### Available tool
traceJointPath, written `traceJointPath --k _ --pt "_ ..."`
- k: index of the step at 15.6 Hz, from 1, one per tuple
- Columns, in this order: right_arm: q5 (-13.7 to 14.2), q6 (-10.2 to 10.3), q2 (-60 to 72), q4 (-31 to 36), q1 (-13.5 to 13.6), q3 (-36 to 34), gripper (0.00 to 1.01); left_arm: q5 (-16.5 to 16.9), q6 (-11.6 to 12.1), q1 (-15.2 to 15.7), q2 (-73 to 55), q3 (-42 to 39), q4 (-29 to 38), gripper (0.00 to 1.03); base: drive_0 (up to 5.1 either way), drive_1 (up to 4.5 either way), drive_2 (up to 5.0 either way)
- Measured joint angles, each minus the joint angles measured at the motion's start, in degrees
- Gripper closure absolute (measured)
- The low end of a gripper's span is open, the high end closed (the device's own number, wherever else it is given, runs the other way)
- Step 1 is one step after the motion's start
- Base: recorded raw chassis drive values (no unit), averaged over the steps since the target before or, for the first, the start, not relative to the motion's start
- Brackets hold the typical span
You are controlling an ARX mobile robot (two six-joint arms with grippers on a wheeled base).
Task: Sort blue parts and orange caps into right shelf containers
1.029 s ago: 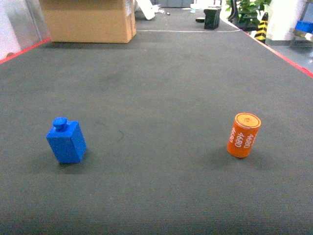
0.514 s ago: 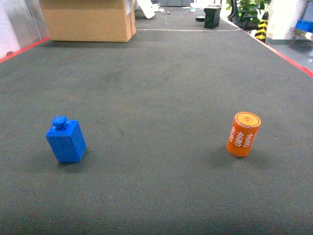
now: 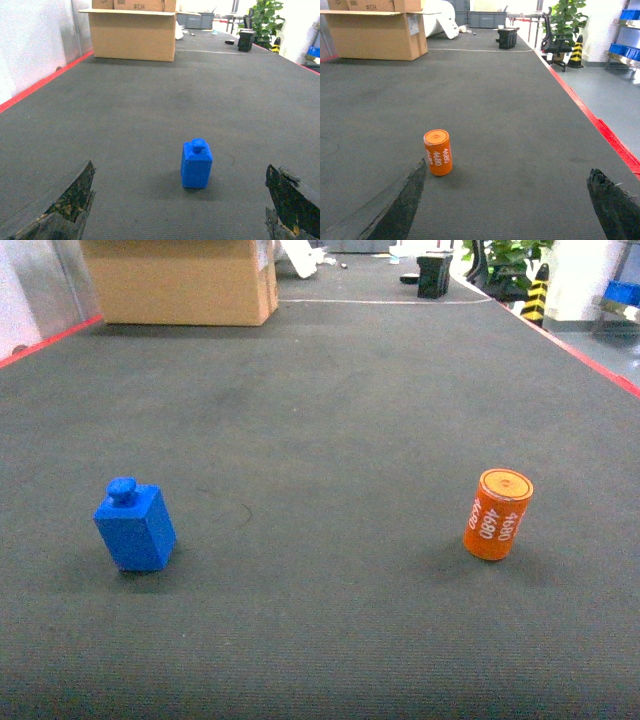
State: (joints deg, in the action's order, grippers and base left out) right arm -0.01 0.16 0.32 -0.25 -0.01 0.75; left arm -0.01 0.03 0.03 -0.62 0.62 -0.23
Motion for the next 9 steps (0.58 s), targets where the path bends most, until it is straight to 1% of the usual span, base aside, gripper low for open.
traceJointPath --k 9 --pt "0.00 0.00 0.00 0.00 0.00 0.00 0.03 -0.02 0.00 0.00 0.00 0.00 -0.02 0.05 0.0 0.00 0.0"
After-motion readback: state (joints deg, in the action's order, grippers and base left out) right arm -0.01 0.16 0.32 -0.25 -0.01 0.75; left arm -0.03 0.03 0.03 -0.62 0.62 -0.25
